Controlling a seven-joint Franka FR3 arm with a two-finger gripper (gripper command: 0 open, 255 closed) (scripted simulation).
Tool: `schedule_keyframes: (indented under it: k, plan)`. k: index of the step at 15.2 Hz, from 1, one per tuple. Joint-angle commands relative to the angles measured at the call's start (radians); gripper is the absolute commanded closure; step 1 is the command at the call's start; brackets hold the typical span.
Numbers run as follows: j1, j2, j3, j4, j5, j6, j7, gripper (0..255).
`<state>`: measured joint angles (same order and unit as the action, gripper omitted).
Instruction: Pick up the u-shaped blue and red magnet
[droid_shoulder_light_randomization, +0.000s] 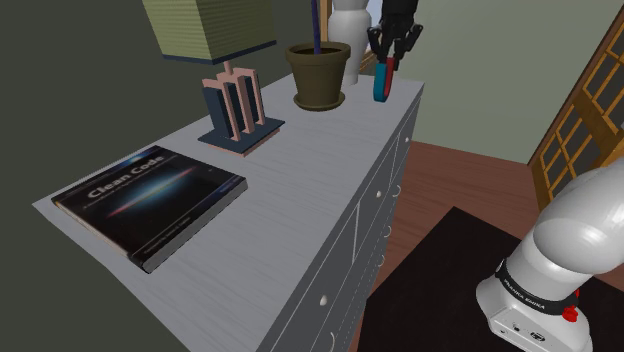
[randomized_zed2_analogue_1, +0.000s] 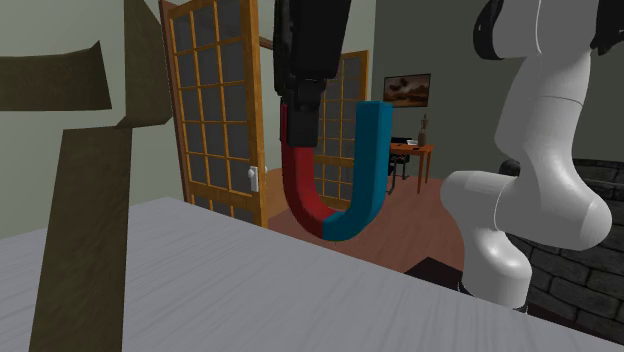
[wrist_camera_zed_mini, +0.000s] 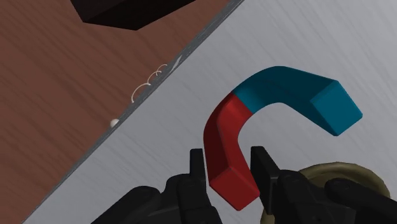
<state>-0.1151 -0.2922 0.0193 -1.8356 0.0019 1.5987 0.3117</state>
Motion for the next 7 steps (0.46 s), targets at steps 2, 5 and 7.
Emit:
schedule_keyframes:
  k: [2,5,7]
  plan:
    - [0.001,0.013,0.001,0.053,0.0,-0.041,0.002,255]
    - [0.0,0.028,0.001,0.11,0.0,-0.083,0.002,255]
    - [0.0,0.029,0.001,0.113,0.0,-0.085,0.002,255]
